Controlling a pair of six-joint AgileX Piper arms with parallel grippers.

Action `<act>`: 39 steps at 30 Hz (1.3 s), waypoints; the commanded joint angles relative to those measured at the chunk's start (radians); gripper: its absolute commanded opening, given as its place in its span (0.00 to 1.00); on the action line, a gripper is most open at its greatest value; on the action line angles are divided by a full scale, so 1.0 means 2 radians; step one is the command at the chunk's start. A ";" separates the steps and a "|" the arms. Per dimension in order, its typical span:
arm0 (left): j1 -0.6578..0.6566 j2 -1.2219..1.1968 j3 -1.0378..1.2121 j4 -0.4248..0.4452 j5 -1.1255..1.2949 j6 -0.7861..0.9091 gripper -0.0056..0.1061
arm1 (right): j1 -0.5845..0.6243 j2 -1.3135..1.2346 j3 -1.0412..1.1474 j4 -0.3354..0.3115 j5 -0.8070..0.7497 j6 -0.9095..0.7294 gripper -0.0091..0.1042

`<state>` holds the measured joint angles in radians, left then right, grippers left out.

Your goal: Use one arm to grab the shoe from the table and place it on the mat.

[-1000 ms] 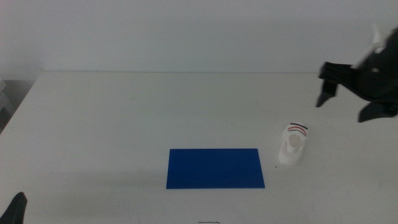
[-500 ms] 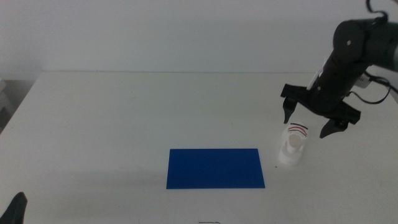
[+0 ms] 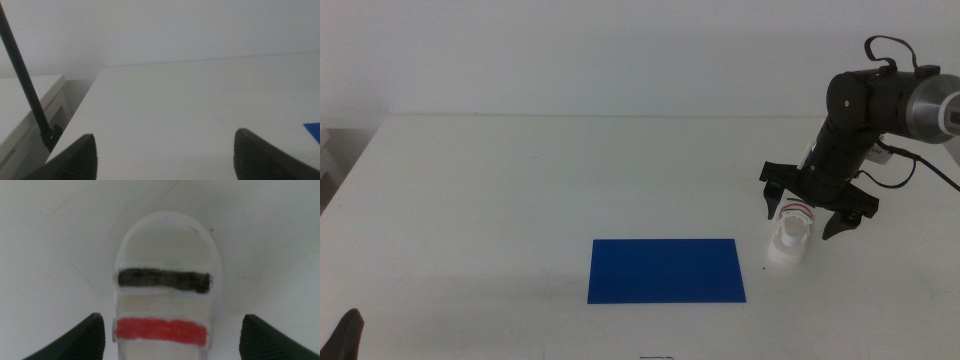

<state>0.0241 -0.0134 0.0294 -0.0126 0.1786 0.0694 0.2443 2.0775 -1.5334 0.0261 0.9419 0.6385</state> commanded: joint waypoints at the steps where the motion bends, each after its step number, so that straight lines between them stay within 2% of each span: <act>1: -0.001 -0.010 -0.002 -0.004 -0.042 -0.008 0.89 | 0.000 -0.025 -0.016 -0.008 -0.009 -0.001 0.75; 3: -0.001 -0.010 -0.002 -0.004 -0.042 -0.008 0.89 | 0.000 -0.022 -0.016 -0.008 -0.009 -0.001 0.71; 5: -0.001 -0.010 -0.002 -0.004 -0.042 -0.008 0.89 | 0.000 -0.022 -0.016 -0.006 -0.008 -0.001 0.61; 7: -0.001 -0.010 -0.002 -0.004 -0.042 -0.008 0.89 | 0.000 -0.022 -0.016 -0.002 -0.008 -0.001 0.49; 11: -0.001 -0.010 -0.002 -0.004 -0.042 -0.008 0.89 | 0.003 -0.030 -0.017 0.003 0.006 -0.025 0.13; 12: -0.001 -0.010 -0.002 -0.004 -0.042 -0.008 0.89 | 0.005 -0.035 -0.018 0.001 0.008 -0.036 0.07; 19: -0.001 -0.010 -0.002 -0.004 -0.042 -0.008 0.89 | 0.025 -0.073 -0.054 -0.005 0.051 -0.040 0.07; 24: -0.001 -0.010 -0.002 -0.004 -0.042 -0.008 0.89 | 0.061 -0.068 -0.101 -0.004 0.084 -0.029 0.07; 34: -0.001 -0.010 -0.002 -0.004 -0.042 -0.008 0.89 | 0.160 -0.006 -0.168 0.033 0.089 0.011 0.07; 39: -0.001 -0.010 -0.002 -0.004 -0.042 -0.008 0.89 | 0.186 0.015 -0.171 0.026 0.100 0.028 0.07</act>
<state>0.0241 -0.0134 0.0294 -0.0126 0.1786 0.0694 0.6099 2.1630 -1.8411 0.0975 1.1378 0.6848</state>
